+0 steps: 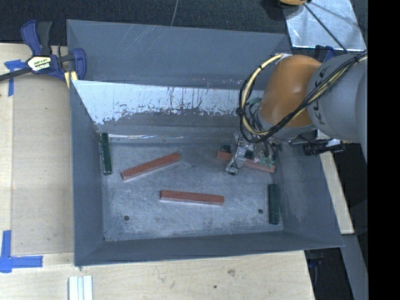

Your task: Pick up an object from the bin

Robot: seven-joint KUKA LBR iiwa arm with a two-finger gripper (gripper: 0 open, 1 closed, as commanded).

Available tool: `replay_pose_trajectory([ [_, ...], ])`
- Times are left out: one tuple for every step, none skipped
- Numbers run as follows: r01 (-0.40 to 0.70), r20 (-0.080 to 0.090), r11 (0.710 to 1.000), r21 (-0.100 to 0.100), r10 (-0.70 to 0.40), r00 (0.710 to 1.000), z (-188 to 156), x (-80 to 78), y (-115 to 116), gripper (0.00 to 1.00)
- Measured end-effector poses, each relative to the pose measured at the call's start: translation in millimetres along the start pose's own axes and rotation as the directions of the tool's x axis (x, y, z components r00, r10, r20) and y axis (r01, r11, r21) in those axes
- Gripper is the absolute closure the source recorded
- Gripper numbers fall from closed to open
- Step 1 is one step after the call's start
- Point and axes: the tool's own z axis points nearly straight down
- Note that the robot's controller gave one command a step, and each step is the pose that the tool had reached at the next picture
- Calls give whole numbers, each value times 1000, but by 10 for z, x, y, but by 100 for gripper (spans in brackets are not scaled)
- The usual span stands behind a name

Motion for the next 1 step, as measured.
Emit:
replay_pose_trajectory([
  [0,0,1000,0,0,1000,0,0,0,100],
])
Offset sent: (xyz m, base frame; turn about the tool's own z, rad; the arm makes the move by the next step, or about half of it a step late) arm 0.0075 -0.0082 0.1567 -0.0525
